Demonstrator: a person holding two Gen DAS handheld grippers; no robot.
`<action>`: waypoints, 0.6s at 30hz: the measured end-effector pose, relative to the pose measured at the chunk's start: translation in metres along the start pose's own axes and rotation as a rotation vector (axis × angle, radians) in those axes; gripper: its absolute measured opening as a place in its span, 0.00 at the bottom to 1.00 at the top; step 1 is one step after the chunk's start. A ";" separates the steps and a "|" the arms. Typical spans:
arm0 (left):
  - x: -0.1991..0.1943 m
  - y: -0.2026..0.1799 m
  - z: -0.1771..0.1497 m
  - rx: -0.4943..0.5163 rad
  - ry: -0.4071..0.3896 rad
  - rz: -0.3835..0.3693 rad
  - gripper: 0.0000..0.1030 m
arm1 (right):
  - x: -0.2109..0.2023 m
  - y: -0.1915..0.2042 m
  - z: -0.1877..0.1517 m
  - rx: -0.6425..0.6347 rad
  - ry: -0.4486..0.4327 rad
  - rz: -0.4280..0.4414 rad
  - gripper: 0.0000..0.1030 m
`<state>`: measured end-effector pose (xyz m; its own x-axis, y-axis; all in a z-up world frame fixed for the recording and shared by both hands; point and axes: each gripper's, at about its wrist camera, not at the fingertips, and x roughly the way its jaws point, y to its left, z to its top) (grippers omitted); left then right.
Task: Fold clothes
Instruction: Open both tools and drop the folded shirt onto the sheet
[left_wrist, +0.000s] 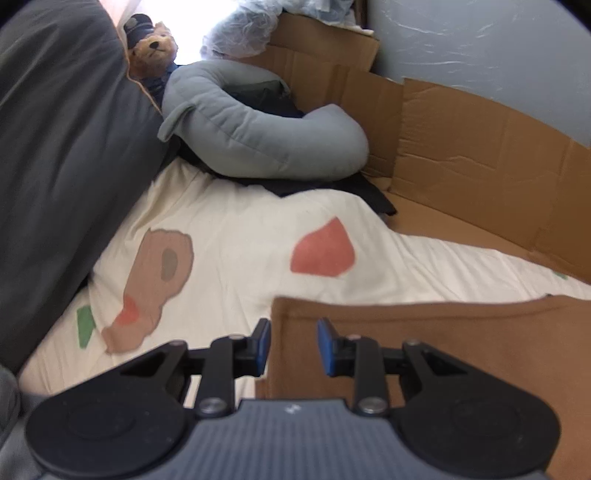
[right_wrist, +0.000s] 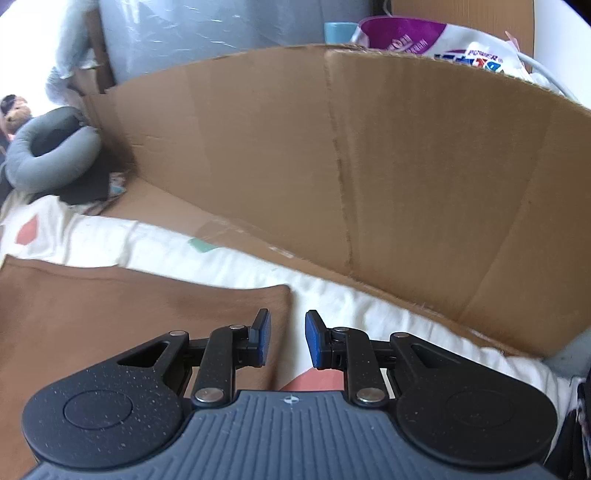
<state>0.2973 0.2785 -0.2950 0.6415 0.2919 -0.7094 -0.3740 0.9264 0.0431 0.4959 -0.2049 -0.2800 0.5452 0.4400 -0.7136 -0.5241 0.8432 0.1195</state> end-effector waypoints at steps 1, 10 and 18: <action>-0.005 -0.001 -0.003 0.001 0.006 -0.010 0.29 | -0.004 0.004 -0.004 -0.004 0.004 0.010 0.26; -0.045 -0.004 -0.055 0.041 0.087 -0.067 0.41 | -0.027 0.040 -0.043 -0.128 0.108 0.061 0.26; -0.062 -0.006 -0.100 0.019 0.185 -0.108 0.41 | -0.044 0.072 -0.063 -0.187 0.113 0.098 0.27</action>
<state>0.1930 0.2309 -0.3216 0.5423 0.1440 -0.8278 -0.2960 0.9548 -0.0279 0.3930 -0.1827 -0.2835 0.4147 0.4709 -0.7787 -0.6887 0.7217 0.0697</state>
